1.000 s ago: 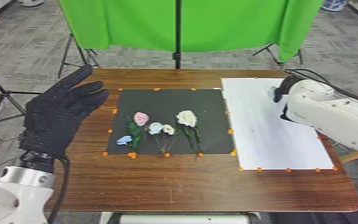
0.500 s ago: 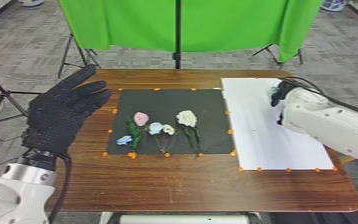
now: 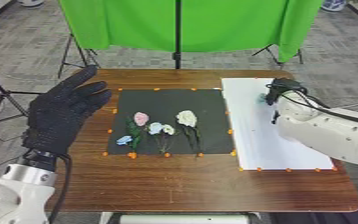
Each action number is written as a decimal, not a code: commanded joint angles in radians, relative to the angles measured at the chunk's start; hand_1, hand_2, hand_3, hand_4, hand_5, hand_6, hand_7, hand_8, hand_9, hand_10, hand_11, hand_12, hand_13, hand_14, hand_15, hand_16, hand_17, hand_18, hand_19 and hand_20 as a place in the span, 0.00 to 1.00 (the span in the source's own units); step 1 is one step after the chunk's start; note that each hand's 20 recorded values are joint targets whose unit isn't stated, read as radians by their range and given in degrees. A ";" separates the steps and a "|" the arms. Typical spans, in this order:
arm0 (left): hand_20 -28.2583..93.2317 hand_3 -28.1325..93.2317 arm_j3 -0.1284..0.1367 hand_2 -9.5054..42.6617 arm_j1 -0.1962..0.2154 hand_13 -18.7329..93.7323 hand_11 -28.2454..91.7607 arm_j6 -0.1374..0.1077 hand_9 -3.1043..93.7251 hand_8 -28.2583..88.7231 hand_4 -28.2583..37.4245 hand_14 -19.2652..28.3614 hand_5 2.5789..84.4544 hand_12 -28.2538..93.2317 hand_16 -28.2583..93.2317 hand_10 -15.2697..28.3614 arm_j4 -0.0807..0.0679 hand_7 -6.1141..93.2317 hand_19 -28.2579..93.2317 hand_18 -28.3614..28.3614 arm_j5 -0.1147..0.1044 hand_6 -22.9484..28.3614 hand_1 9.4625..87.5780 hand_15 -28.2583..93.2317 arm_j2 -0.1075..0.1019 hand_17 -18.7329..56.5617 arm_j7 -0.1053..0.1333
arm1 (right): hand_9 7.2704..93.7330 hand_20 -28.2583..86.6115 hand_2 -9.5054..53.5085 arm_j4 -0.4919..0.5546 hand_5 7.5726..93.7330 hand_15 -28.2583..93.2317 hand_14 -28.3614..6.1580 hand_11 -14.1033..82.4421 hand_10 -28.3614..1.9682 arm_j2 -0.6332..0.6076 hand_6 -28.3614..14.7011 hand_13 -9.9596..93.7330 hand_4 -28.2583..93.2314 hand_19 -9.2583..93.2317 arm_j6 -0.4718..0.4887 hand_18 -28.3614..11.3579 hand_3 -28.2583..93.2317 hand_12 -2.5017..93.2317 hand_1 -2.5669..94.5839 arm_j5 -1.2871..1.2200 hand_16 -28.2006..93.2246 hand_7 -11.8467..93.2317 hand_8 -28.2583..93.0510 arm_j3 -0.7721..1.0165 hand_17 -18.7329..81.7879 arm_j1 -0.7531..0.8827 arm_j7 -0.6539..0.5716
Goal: Arrange flowers
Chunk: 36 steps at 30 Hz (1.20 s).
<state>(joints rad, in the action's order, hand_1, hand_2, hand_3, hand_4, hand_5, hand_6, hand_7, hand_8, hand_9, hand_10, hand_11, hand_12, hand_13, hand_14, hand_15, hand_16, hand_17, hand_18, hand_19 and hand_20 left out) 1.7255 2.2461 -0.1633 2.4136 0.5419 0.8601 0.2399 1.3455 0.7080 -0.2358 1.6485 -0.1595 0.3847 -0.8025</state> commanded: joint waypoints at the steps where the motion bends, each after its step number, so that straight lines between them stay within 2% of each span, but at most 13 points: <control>1: 0.47 0.87 -0.004 0.32 0.015 0.38 0.49 -0.002 0.39 0.16 0.10 1.00 0.43 0.33 0.16 0.85 -0.002 0.22 0.69 0.95 0.001 0.64 0.19 0.66 0.004 0.14 0.010 | 0.96 0.24 0.00 -0.004 0.85 0.69 0.80 0.22 0.81 0.027 0.80 0.90 0.00 0.96 -0.114 0.39 0.77 0.31 0.57 0.049 0.38 0.32 0.22 -0.039 0.58 -0.007 0.007; 6: 0.47 0.87 0.000 0.32 0.025 0.38 0.49 -0.004 0.39 0.16 0.10 1.00 0.43 0.33 0.16 0.85 0.000 0.22 0.69 0.95 0.000 0.64 0.19 0.66 0.007 0.14 0.014 | 0.98 0.24 0.00 0.010 0.88 0.70 0.81 0.22 0.82 0.030 0.80 0.91 0.00 0.96 -0.160 0.40 0.79 0.33 0.56 0.042 0.39 0.31 0.23 -0.065 0.58 -0.028 -0.002; 7: 0.47 0.87 0.001 0.32 0.021 0.38 0.49 -0.001 0.39 0.16 0.10 1.00 0.43 0.33 0.16 0.85 -0.002 0.22 0.69 0.95 0.000 0.64 0.19 0.66 0.010 0.14 0.008 | 0.98 0.24 0.00 0.018 0.87 0.70 0.81 0.22 0.81 0.027 0.79 0.91 0.00 0.96 -0.124 0.39 0.80 0.33 0.56 0.031 0.39 0.32 0.23 -0.034 0.58 -0.018 -0.014; 9: 0.47 0.87 0.001 0.32 0.018 0.38 0.49 -0.005 0.39 0.16 0.10 1.00 0.43 0.33 0.16 0.85 -0.003 0.22 0.69 0.95 0.001 0.64 0.19 0.66 0.013 0.14 0.001 | 0.86 0.25 0.00 0.035 0.74 0.71 0.77 0.30 0.71 0.019 0.76 0.87 0.00 0.95 0.001 0.37 0.86 0.27 0.50 -0.006 0.38 0.32 0.19 0.038 0.55 0.001 -0.015; 10: 0.47 0.87 -0.001 0.32 0.016 0.38 0.49 -0.005 0.39 0.16 0.10 1.00 0.43 0.33 0.16 0.85 -0.004 0.22 0.69 0.95 0.001 0.64 0.19 0.66 0.013 0.14 0.001 | 0.75 0.26 0.00 0.039 0.60 0.72 0.75 0.34 0.61 0.018 0.71 0.82 0.00 0.93 0.017 0.34 0.90 0.21 0.47 -0.011 0.39 0.31 0.14 0.066 0.53 0.013 -0.015; 11: 0.47 0.87 0.000 0.32 0.018 0.38 0.49 -0.002 0.39 0.16 0.10 1.00 0.43 0.33 0.16 0.85 -0.004 0.22 0.69 0.95 0.002 0.64 0.19 0.66 0.014 0.14 0.002 | 0.64 0.26 0.00 0.042 0.48 0.74 0.72 0.36 0.54 0.018 0.66 0.78 0.00 0.93 0.064 0.32 0.92 0.18 0.45 -0.022 0.39 0.28 0.13 0.089 0.51 0.018 -0.015; 13: 0.47 0.87 0.002 0.32 0.021 0.38 0.49 0.004 0.39 0.16 0.11 1.00 0.43 0.33 0.16 0.85 -0.003 0.22 0.69 0.95 0.004 0.64 0.19 0.66 0.015 0.14 -0.002 | 0.52 0.26 0.00 0.054 0.35 0.76 0.66 0.35 0.44 0.014 0.58 0.71 0.00 0.91 0.119 0.28 0.95 0.17 0.42 -0.024 0.37 0.25 0.14 0.127 0.48 0.032 -0.007; 17: 0.47 0.87 0.003 0.32 0.029 0.38 0.49 -0.002 0.39 0.16 0.11 1.00 0.43 0.33 0.16 0.85 -0.002 0.22 0.69 0.95 0.003 0.64 0.19 0.66 0.013 0.14 0.004 | 0.40 0.28 0.00 0.073 0.23 0.80 0.55 0.31 0.34 0.015 0.52 0.63 0.00 0.89 0.155 0.23 0.98 0.17 0.38 -0.033 0.31 0.22 0.15 0.141 0.45 0.035 0.020; 20: 0.47 0.87 0.001 0.31 0.024 0.38 0.49 -0.001 0.39 0.16 0.11 1.00 0.43 0.33 0.16 0.85 -0.003 0.22 0.69 0.95 0.003 0.64 0.19 0.66 0.015 0.14 0.001 | 0.37 0.29 0.00 0.076 0.21 0.80 0.53 0.31 0.32 0.025 0.54 0.62 0.00 0.88 0.168 0.21 0.97 0.17 0.37 -0.027 0.30 0.22 0.15 0.145 0.44 0.039 0.035; 26: 0.47 0.87 0.001 0.31 0.026 0.38 0.49 -0.003 0.39 0.16 0.12 1.00 0.43 0.33 0.16 0.85 -0.003 0.22 0.69 0.95 0.001 0.64 0.19 0.66 0.013 0.14 0.006 | 0.40 0.30 0.00 0.065 0.26 0.79 0.53 0.29 0.35 0.046 0.68 0.64 0.00 0.87 0.128 0.20 0.92 0.17 0.36 -0.017 0.29 0.26 0.13 0.122 0.44 0.042 0.038; 27: 0.47 0.87 0.001 0.31 0.025 0.38 0.49 -0.005 0.39 0.16 0.11 1.00 0.43 0.33 0.16 0.85 -0.003 0.22 0.69 0.95 0.002 0.64 0.19 0.66 0.012 0.14 0.009 | 0.43 0.31 0.00 0.064 0.29 0.77 0.54 0.28 0.38 0.047 0.70 0.65 0.00 0.87 0.107 0.20 0.91 0.17 0.37 -0.015 0.29 0.26 0.13 0.110 0.45 0.040 0.040; 30: 0.47 0.87 0.003 0.31 0.026 0.38 0.49 -0.004 0.39 0.16 0.11 1.00 0.43 0.33 0.16 0.85 -0.003 0.22 0.69 0.95 0.002 0.64 0.19 0.66 0.014 0.14 0.006 | 0.53 0.32 0.00 0.056 0.42 0.72 0.58 0.29 0.56 0.053 0.75 0.71 0.00 0.85 0.087 0.21 0.88 0.16 0.39 0.013 0.31 0.27 0.12 0.079 0.47 0.034 0.027; 36: 0.47 0.87 0.001 0.31 0.021 0.38 0.49 -0.001 0.39 0.16 0.12 1.00 0.43 0.33 0.16 0.85 -0.005 0.22 0.69 0.95 0.003 0.64 0.19 0.66 0.014 0.14 0.004 | 0.76 0.33 0.00 0.033 0.65 0.65 0.71 0.30 0.69 0.057 0.80 0.84 0.00 0.86 -0.014 0.31 0.84 0.17 0.48 0.054 0.35 0.29 0.11 -0.041 0.54 -0.002 0.006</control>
<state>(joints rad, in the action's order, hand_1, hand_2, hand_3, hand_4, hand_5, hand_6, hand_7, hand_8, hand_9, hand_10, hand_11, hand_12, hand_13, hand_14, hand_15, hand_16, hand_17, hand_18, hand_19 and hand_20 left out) 1.7262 2.2590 -0.1645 2.4139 0.5420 0.8643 0.2500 1.3991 0.7578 -0.1684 1.6449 -0.1132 0.4131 -0.7754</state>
